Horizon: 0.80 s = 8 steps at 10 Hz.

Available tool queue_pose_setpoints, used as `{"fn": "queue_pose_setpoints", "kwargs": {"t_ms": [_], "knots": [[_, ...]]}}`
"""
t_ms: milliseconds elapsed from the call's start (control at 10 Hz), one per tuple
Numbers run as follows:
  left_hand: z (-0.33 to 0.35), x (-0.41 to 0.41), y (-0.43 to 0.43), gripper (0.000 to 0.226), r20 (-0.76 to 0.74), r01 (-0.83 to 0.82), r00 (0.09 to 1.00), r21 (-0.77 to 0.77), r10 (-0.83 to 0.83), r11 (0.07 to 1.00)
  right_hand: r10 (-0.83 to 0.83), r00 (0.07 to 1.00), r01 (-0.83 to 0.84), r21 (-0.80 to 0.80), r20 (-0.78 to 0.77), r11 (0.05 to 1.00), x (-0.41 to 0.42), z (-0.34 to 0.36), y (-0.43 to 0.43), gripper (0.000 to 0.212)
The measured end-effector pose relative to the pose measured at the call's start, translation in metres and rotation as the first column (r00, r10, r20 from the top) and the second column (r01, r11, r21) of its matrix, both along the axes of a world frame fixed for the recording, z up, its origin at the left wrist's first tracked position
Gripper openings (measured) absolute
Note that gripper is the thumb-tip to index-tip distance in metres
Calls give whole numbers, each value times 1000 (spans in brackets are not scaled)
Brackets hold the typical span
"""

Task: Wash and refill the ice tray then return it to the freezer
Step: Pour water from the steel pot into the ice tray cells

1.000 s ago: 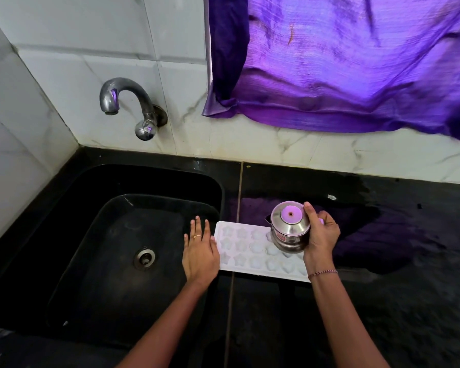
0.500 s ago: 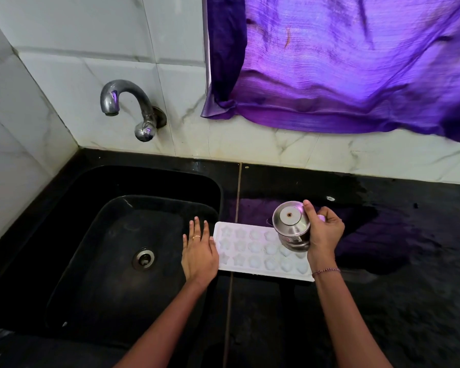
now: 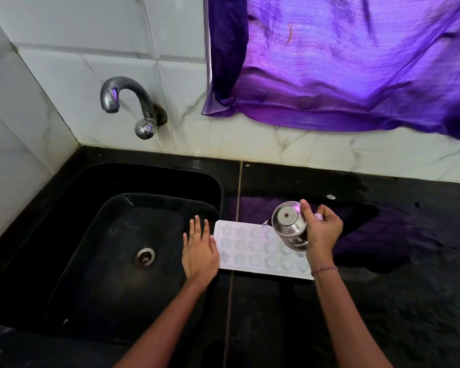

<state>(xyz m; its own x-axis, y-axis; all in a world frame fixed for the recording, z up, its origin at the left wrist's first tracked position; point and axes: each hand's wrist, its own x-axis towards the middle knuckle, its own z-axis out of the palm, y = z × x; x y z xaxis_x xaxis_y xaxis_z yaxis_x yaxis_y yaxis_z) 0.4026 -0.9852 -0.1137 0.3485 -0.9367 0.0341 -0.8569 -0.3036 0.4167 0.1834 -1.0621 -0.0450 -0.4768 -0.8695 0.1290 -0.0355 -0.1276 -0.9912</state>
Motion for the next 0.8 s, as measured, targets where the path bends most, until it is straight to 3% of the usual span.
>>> {"fn": "queue_pose_setpoints", "kwargs": {"t_ms": [500,800], "knots": [[0,0,0,50,6,3,1000,-4,-3,1000,4,1000,-4,21,23,1000,1,3,1,55],[-3,0,-1,50,12,3,1000,-6,-3,1000,-53,966,40,56,252,998,-6,12,0,52]]}}
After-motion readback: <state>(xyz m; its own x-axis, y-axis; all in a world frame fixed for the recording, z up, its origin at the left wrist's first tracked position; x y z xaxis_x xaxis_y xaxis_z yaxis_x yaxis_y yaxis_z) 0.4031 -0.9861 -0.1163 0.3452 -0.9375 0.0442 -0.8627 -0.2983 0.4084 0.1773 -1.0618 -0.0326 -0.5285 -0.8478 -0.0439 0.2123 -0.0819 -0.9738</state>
